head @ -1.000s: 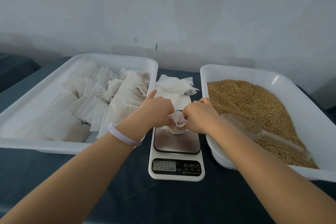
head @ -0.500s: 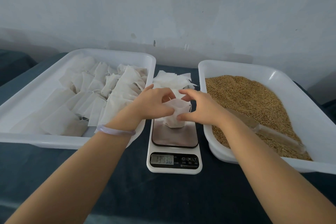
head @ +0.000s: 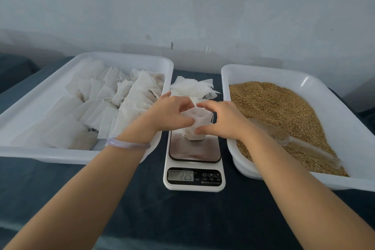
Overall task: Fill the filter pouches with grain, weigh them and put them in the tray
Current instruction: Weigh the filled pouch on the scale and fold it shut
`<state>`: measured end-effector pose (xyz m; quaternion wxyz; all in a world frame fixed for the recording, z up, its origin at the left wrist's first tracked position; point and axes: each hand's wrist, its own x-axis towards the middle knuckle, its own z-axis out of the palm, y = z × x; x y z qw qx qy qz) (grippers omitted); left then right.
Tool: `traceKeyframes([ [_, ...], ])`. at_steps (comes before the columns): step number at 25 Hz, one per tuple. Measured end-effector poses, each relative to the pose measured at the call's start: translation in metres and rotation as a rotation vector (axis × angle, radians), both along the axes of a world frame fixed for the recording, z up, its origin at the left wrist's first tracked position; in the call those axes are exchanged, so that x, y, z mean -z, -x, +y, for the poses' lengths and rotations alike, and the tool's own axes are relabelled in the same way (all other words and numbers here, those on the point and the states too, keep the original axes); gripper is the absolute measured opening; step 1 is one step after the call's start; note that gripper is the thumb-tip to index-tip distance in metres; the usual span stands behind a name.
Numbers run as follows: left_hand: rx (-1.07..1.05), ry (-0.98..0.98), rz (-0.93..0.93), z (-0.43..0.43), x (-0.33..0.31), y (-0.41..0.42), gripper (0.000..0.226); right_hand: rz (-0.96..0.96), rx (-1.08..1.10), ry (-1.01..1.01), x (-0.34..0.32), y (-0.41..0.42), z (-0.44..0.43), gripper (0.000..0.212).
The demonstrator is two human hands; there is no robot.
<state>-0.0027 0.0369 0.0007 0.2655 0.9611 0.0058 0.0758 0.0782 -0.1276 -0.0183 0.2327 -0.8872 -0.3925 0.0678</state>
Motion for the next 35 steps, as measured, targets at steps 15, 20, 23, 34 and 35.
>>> traceKeyframes([
  [15, 0.053, -0.14, 0.086, 0.003, 0.005, -0.004, 0.026, 0.052, -0.02, -0.084, 0.0, 0.003, 0.0, 0.068],
  [20, 0.049, -0.276, 0.166, 0.003, 0.007, -0.006, 0.026, 0.123, -0.063, -0.305, -0.006, 0.01, -0.008, 0.051],
  [23, 0.051, -0.312, 0.176, 0.003, 0.008, -0.006, 0.023, 0.117, -0.07, -0.278, -0.008, 0.014, -0.007, 0.034],
  [34, 0.158, -0.037, 0.063, 0.005, 0.002, 0.0, 0.065, 0.264, -0.032, -0.562, -0.034, 0.025, -0.01, 0.05],
  [35, 0.22, 0.159, 0.051, 0.003, -0.003, 0.003, 0.076, 0.294, -0.047, -0.616, -0.04, 0.027, -0.012, 0.048],
])
